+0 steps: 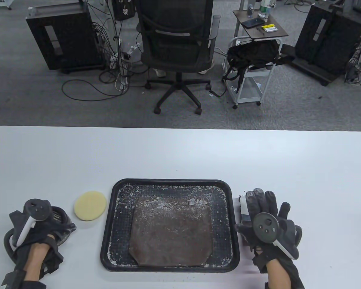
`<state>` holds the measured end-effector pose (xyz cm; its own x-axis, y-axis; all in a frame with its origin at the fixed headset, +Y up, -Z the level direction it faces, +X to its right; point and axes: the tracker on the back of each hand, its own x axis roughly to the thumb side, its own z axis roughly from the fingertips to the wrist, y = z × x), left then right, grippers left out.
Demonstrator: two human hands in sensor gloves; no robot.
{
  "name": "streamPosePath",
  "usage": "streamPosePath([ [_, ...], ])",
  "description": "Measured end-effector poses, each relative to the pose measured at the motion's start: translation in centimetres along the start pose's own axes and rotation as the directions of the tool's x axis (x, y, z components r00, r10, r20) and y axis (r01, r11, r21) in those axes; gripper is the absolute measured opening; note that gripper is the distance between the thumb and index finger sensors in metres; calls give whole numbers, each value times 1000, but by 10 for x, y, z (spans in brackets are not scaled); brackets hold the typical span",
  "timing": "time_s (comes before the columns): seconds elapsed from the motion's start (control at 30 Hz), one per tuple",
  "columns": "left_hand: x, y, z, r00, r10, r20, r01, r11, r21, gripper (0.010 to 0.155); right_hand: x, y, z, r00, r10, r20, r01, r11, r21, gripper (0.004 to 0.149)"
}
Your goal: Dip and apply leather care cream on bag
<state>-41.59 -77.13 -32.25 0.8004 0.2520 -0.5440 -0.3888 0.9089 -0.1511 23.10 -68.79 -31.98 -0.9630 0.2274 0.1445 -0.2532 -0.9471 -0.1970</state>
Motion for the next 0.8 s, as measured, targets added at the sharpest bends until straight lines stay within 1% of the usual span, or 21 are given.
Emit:
streamPosePath([
  [0.07, 3, 7, 6, 999, 26, 23, -27, 998, 59, 118, 6, 2, 0, 999, -36, 15, 36, 999, -7, 100],
  [0.1, 7, 13, 12, 997, 50, 50, -55, 993, 107, 118, 10, 3, 0, 997, -72, 31, 73, 997, -12, 101],
  [0.17, 16, 23, 24, 988, 95, 123, -115, 979, 166, 117, 18, 4, 0, 987, -149, 58, 150, 988, -16, 102],
  [0.2, 22, 27, 32, 977, 116, 178, -150, 969, 194, 117, 22, 5, 0, 979, -189, 71, 190, 982, -15, 103],
  [0.27, 37, 31, 48, 939, 167, 302, -239, 946, 220, 117, 31, 7, 1, 959, -266, 101, 268, 963, -13, 104],
  [0.3, 43, 32, 55, 921, 188, 342, -272, 937, 218, 117, 35, 7, 1, 950, -293, 112, 295, 955, -7, 104],
  [0.33, 52, 31, 65, 885, 225, 408, -330, 920, 209, 117, 41, 7, 2, 936, -326, 131, 330, 944, -5, 104],
  [0.4, 69, 28, 81, 818, 285, 500, -409, 899, 157, 117, 50, 10, 5, 900, -402, 169, 409, 912, -7, 104],
  [0.47, 87, 22, 93, 741, 357, 568, -485, 870, 85, 116, 60, 16, 6, 852, -485, 197, 489, 872, 26, 103],
  [0.53, 105, 15, 102, 688, 429, 586, -524, 852, -9, 116, 69, 22, 8, 818, -535, 211, 531, 844, 77, 103],
  [0.6, 126, 6, 109, 626, 496, 602, -555, 825, -103, 116, 76, 30, 9, 801, -553, 231, 539, 833, 125, 103],
  [0.63, 133, 2, 111, 601, 514, 612, -565, 815, -129, 116, 77, 31, 9, 795, -560, 234, 544, 828, 136, 104],
  [0.7, 152, -9, 118, 529, 551, 645, -580, 790, -200, 115, 82, 36, 11, 754, -612, 238, 583, 791, 186, 105],
  [0.77, 172, -22, 127, 435, 588, 682, -582, 761, -286, 116, 88, 40, 12, 679, -697, 230, 652, 717, 247, 106],
  [0.8, 178, -28, 131, 407, 599, 689, -578, 753, -314, 116, 90, 42, 13, 654, -722, 224, 674, 691, 260, 107],
])
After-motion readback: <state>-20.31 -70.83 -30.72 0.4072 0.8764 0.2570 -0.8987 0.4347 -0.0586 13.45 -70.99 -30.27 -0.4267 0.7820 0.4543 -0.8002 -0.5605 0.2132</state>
